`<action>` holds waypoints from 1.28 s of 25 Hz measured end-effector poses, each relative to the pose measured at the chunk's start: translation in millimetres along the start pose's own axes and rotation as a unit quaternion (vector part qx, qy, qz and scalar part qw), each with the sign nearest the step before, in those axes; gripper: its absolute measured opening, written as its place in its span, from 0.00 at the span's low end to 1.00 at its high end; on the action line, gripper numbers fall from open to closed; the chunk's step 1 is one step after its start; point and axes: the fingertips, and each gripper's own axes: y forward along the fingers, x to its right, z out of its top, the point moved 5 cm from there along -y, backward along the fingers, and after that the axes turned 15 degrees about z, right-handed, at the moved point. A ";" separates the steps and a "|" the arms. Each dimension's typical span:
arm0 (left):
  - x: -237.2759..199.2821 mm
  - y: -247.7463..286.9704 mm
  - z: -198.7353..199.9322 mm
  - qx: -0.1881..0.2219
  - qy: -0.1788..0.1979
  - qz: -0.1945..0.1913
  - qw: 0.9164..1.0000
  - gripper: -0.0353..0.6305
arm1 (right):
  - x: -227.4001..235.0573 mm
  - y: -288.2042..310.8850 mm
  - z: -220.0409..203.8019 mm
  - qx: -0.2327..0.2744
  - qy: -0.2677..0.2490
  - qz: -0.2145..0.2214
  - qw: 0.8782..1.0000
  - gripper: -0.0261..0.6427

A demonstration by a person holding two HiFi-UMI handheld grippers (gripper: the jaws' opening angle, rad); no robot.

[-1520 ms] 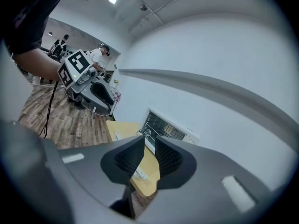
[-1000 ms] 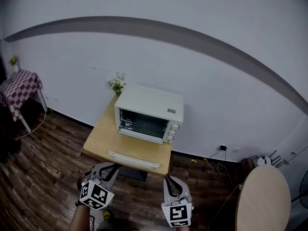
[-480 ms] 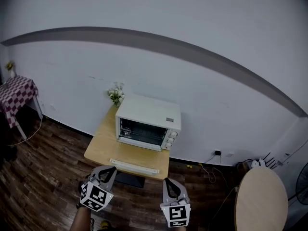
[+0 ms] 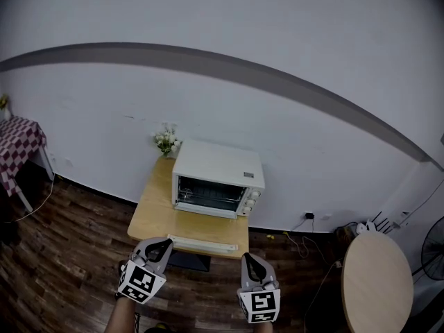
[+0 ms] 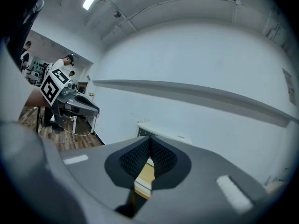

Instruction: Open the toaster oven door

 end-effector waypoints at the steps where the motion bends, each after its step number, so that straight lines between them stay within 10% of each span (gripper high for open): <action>1: -2.9 -1.6 0.4 0.006 -0.003 -0.003 1.000 0.04 | -3.4 1.0 0.4 -0.003 0.000 -0.005 1.000 0.03; 32: -23.2 34.0 14.3 -0.003 -0.074 0.070 0.995 0.04 | 57.3 18.7 -7.6 0.008 0.037 -0.011 0.999 0.03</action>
